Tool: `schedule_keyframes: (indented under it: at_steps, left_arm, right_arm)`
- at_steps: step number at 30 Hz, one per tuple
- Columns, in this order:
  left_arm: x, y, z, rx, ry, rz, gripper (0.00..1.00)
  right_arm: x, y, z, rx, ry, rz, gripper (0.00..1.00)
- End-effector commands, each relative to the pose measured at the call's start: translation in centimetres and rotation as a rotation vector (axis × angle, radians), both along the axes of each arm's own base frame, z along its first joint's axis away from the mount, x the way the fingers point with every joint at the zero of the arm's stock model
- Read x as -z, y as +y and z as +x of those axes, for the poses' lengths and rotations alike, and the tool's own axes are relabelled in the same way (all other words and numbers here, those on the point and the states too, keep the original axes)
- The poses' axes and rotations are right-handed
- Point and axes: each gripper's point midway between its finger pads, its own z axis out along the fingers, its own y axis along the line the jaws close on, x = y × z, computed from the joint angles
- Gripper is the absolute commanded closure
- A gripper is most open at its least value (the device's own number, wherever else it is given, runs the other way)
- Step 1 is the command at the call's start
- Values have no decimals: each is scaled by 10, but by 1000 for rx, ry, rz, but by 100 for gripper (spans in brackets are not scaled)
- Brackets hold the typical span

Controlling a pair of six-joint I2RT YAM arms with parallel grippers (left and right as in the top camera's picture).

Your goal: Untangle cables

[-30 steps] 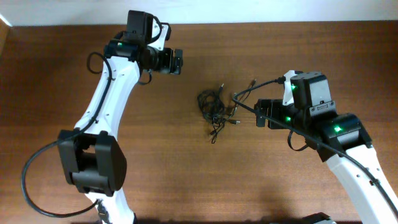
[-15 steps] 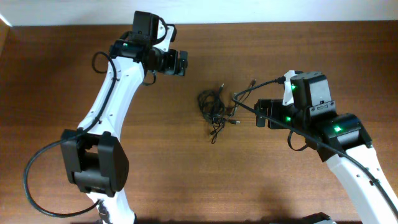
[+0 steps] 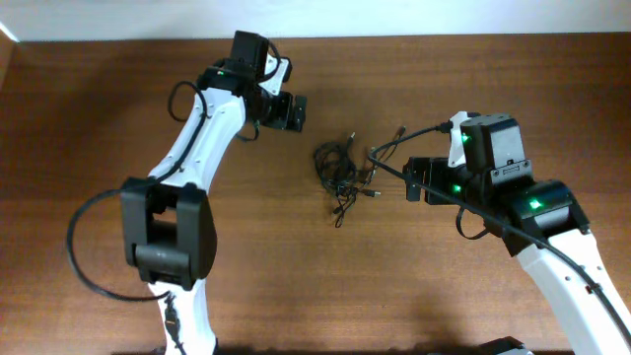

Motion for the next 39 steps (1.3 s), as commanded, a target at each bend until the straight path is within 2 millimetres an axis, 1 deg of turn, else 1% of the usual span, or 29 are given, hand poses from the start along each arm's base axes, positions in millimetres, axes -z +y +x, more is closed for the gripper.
schedule_keyframes:
  at_steps: [1, 5, 9, 12, 18, 19, 20, 21, 22, 23, 25, 27, 28, 30, 31, 32, 33, 34, 36, 38, 39]
  left_arm:
    - [11, -9, 2, 17, 13, 6, 0]
    - [14, -12, 7, 20, 0, 4, 1]
    - [35, -12, 6, 20, 39, 12, 0]
    - [36, -12, 7, 20, 36, 12, 2]
    - [33, -13, 14, 20, 2, 4, 4]
    - [32, -14, 15, 20, -3, 3, 5]
    - [32, -14, 16, 20, -4, 3, 12]
    - [32, -14, 15, 20, -3, 3, 22]
    - [32, -14, 15, 20, -3, 3, 26]
    - [32, -15, 15, 21, -3, 2, 27]
    - [29, -44, 3, 93, 30, -97, 19]
    - [23, -73, -13, 197, 61, -201, 18]
    - [24, -86, -26, 260, 85, -213, 18]
    - [32, -100, -41, 308, 107, -198, 18]
    - [42, -104, -48, 315, 119, -161, 24]
    - [49, -103, -51, 314, 123, -117, 28]
    - [58, -98, -53, 289, 120, -27, 35]
    - [60, -94, -52, 260, 119, 6, 37]
    - [65, -96, -55, 260, 130, 18, 44]
    - [83, -88, -62, 250, 157, 63, 46]
    - [85, -87, -61, 247, 157, 68, 56]
  right_arm:
    - [-5, 3, 2, -15, -14, -1, 1]
    - [-5, 3, 2, -15, -13, -1, 1]
    - [-5, 3, 2, -15, -13, -1, 1]
    - [-5, 3, 2, -15, -14, -2, 1]
    - [-5, 3, 2, -15, -14, -1, 1]
    - [-5, 3, 2, -15, -14, -1, 1]
    - [-5, 3, 2, -15, -14, -1, 1]
    - [-5, 3, 2, -15, -14, -1, 1]
    - [-5, 3, 2, -15, -14, -1, 1]
    - [-5, 3, 2, -15, -14, -1, 1]
    - [-5, 3, 2, -15, -13, -1, 2]
    - [-5, 3, 2, -15, -13, -1, 1]
    - [-5, 3, 2, -15, -13, -1, 1]
    - [-5, 3, 2, -15, -13, -1, 1]
    - [-5, 3, 2, -15, -13, -1, 1]
    - [-5, 3, 2, -15, -13, -1, 1]
    - [-5, 3, 2, -15, -12, -1, 1]
    - [-5, 3, 2, -15, -12, -1, 1]
    - [-5, 3, 2, -15, -12, -1, 1]
    - [-3, 3, 1, -15, -8, -2, 1]
    - [-2, 3, 1, -15, -5, -3, 1]
